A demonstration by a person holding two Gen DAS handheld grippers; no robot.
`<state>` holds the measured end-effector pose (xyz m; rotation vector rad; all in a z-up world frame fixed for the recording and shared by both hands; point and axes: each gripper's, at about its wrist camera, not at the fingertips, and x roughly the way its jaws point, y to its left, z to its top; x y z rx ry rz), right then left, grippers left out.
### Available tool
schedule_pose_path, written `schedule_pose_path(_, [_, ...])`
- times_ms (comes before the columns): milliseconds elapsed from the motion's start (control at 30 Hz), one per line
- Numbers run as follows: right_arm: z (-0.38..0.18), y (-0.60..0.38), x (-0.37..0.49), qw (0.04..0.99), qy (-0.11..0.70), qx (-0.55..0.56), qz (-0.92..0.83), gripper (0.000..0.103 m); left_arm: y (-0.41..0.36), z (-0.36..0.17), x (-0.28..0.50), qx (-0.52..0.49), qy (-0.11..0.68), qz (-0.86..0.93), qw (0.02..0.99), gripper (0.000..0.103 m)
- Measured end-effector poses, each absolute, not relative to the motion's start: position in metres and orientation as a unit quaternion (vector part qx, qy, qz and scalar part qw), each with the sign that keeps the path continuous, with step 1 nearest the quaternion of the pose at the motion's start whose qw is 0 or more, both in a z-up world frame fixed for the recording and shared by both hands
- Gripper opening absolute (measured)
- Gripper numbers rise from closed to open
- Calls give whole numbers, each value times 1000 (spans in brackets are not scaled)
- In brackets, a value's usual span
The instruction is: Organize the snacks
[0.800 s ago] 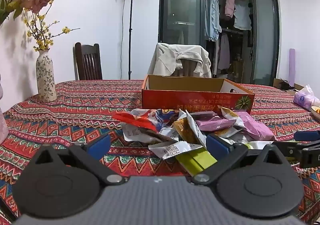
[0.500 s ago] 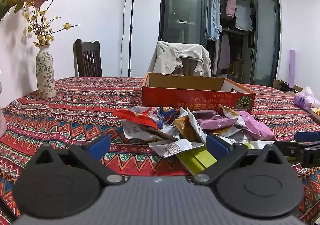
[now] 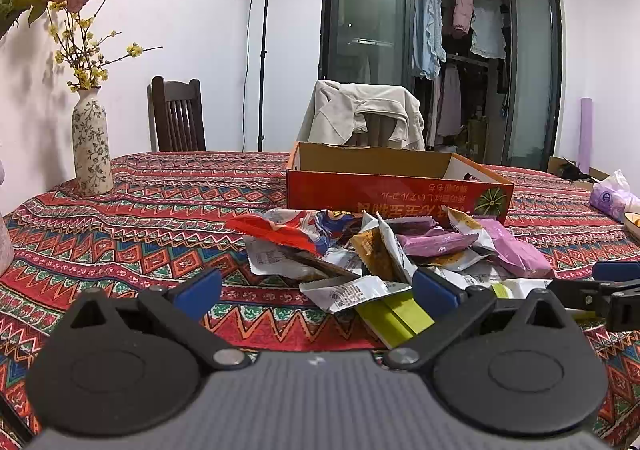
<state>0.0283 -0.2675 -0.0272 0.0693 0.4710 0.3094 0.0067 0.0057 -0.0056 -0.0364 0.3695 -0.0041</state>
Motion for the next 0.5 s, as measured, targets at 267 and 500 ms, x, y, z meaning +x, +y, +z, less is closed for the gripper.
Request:
schedule_pose_path(267, [-28, -268, 30, 960, 233, 35, 152, 103, 6, -6, 8, -18, 185, -3, 983, 103])
schedule_pose_path(500, [-28, -268, 30, 960, 234, 35, 152, 103, 5, -7, 8, -17, 187, -4, 982, 103])
